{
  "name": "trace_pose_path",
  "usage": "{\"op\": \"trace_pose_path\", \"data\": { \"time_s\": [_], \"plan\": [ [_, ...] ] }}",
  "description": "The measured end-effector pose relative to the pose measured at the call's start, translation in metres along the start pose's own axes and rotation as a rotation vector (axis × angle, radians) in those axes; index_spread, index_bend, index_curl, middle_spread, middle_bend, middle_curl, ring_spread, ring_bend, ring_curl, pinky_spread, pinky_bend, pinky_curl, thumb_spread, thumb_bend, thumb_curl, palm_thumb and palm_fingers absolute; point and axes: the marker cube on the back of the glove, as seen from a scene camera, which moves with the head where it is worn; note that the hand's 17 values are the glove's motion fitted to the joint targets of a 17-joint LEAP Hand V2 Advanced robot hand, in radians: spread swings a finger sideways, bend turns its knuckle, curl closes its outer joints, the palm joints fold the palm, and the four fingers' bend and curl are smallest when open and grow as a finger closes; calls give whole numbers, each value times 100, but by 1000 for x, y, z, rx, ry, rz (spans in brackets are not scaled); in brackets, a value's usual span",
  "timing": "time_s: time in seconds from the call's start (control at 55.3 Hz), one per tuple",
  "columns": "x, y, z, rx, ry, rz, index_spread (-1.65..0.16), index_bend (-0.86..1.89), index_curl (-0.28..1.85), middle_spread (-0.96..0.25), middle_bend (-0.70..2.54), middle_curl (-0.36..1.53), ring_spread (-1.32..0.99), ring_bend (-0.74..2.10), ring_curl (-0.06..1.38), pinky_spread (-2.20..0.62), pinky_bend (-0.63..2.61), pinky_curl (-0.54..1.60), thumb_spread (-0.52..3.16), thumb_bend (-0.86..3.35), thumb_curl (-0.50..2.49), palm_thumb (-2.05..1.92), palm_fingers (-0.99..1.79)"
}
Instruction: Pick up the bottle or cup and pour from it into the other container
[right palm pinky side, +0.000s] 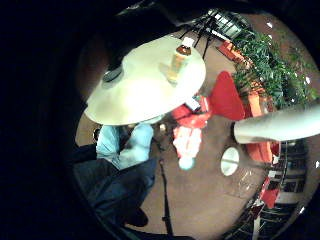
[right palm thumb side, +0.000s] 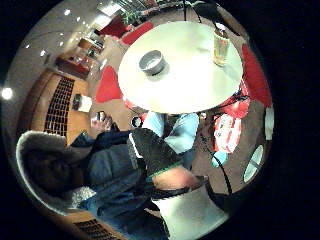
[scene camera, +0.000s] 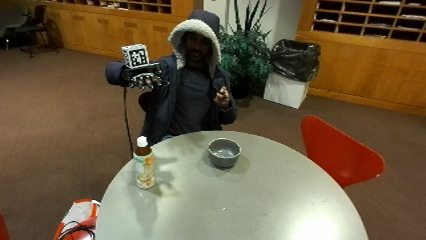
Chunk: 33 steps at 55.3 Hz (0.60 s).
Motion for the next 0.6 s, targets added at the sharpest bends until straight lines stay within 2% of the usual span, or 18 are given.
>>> {"op": "trace_pose_path", "data": {
  "time_s": [0.072,0.145,0.181,0.47,0.56,0.596],
  "plan": [
    [-1,-8,1,53,-6,54,-28,26,13,2,30,11,11,21,7,22,29,11,59,12,10,25,42],
    [6,-13,-1,-5,-10,-60,-34,23,18,2,30,14,14,21,10,27,28,15,74,9,13,27,40],
    [7,-12,-2,-26,-10,-59,-35,22,20,3,29,16,15,20,11,29,28,16,80,8,15,27,40],
    [10,-14,1,-1,-8,-67,-40,17,27,3,26,24,18,19,16,34,25,23,97,-1,24,31,38],
    [7,-26,3,87,-16,80,-40,17,28,3,26,25,18,19,17,34,24,25,98,-2,26,32,38],
    [7,-22,4,83,-15,85,-40,16,28,3,26,26,19,19,17,35,24,25,98,-3,27,32,38]
  ]
}}
